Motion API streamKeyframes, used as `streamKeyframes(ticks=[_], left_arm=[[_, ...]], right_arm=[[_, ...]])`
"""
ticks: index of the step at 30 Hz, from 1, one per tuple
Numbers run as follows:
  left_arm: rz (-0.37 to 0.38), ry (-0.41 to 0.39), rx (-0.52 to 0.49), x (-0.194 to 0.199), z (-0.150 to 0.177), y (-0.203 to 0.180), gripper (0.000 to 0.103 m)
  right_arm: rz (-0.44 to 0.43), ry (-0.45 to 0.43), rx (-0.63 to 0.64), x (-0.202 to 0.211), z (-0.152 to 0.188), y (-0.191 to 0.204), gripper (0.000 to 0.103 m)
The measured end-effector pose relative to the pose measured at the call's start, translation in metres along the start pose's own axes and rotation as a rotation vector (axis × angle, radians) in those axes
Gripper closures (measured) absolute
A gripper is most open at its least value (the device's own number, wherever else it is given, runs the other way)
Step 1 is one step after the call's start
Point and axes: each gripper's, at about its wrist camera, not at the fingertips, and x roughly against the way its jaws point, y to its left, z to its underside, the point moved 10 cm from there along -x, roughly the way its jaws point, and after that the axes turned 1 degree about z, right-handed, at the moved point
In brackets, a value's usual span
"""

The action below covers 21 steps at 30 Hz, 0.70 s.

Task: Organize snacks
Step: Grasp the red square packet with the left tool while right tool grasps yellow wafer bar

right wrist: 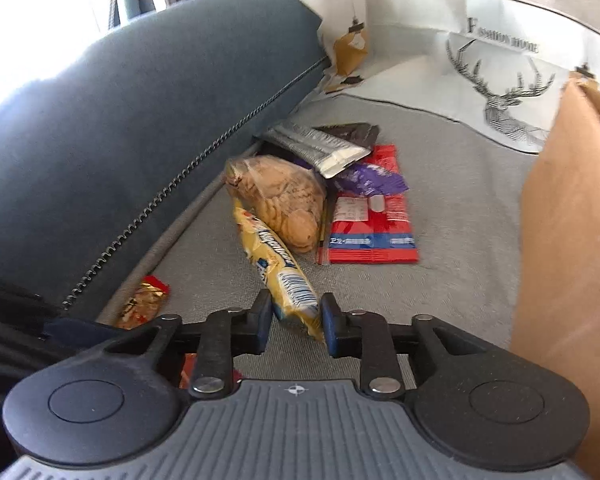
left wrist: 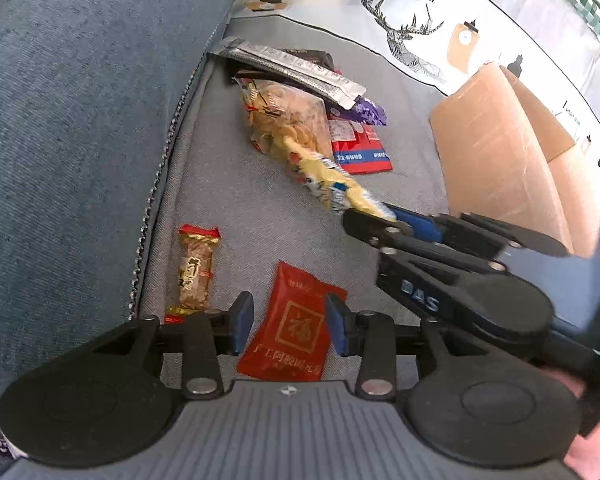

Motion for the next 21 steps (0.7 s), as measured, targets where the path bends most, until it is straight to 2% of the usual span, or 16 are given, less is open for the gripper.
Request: streamKeyframes(ticks=[3, 5, 11, 15, 21], left_arm=[[-0.001, 0.045, -0.021, -0.006, 0.003, -0.005, 0.058], [-0.025, 0.083, -0.05, -0.013, 0.005, -0.009, 0.053], [-0.093, 0.159, -0.133, -0.03, 0.011, -0.017, 0.053], [-0.103, 0.172, -0.172, -0.035, 0.012, -0.021, 0.049], [-0.109, 0.191, -0.257, -0.042, 0.014, -0.034, 0.033]], right_arm=[[0.032, 0.003, -0.054, 0.013, 0.006, -0.005, 0.077], [0.051, 0.011, -0.115, 0.02, 0.011, -0.012, 0.077], [0.112, 0.036, -0.281, 0.041, 0.036, -0.024, 0.077], [0.15, 0.01, -0.293, 0.058, 0.043, -0.022, 0.077], [0.214, -0.009, -0.281, 0.076, 0.048, -0.027, 0.077]])
